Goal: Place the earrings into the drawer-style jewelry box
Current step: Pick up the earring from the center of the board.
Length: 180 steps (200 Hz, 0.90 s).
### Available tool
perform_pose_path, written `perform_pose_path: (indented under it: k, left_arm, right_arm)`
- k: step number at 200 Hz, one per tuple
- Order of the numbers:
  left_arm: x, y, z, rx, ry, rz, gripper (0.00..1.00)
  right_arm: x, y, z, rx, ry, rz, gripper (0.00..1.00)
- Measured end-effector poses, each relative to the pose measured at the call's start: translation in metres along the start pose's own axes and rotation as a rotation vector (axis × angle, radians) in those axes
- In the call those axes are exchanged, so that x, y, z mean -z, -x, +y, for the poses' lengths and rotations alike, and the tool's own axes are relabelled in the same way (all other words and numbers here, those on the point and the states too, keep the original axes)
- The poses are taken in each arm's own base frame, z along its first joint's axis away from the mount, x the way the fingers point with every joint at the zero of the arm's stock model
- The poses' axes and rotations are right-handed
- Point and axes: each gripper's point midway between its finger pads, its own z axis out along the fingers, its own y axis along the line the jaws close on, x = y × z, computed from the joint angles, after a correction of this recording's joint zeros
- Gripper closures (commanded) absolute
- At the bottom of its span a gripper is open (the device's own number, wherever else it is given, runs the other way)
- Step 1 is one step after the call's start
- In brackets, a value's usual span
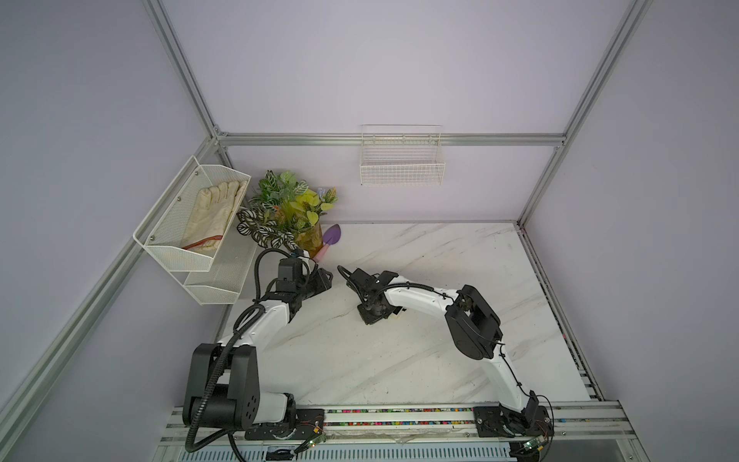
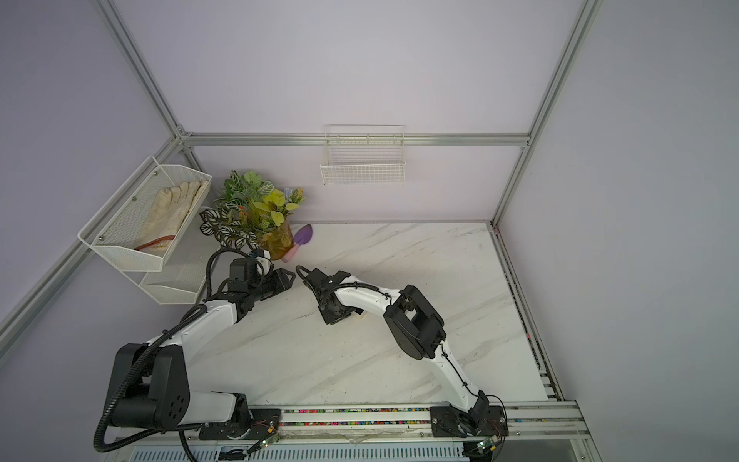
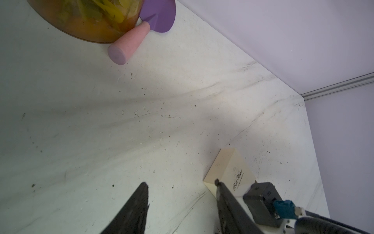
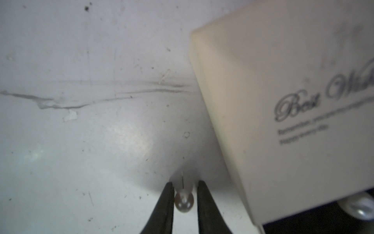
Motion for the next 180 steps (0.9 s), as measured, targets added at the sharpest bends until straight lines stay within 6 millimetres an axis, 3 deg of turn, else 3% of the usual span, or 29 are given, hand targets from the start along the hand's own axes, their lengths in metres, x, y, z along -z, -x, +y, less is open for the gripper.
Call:
perform_pose_path:
  k: [114, 180]
  left_arm:
    - [-0.001, -0.001, 0.001, 0.001, 0.002, 0.002, 0.46]
    - [-0.001, -0.001, 0.0, 0.001, 0.0, 0.003, 0.46]
  right_arm:
    - [0.001, -0.004, 0.0, 0.001, 0.004, 0.003, 0.81]
    - [0.012, -0.029, -0.008, 0.026, 0.041, 0.012, 0.88]
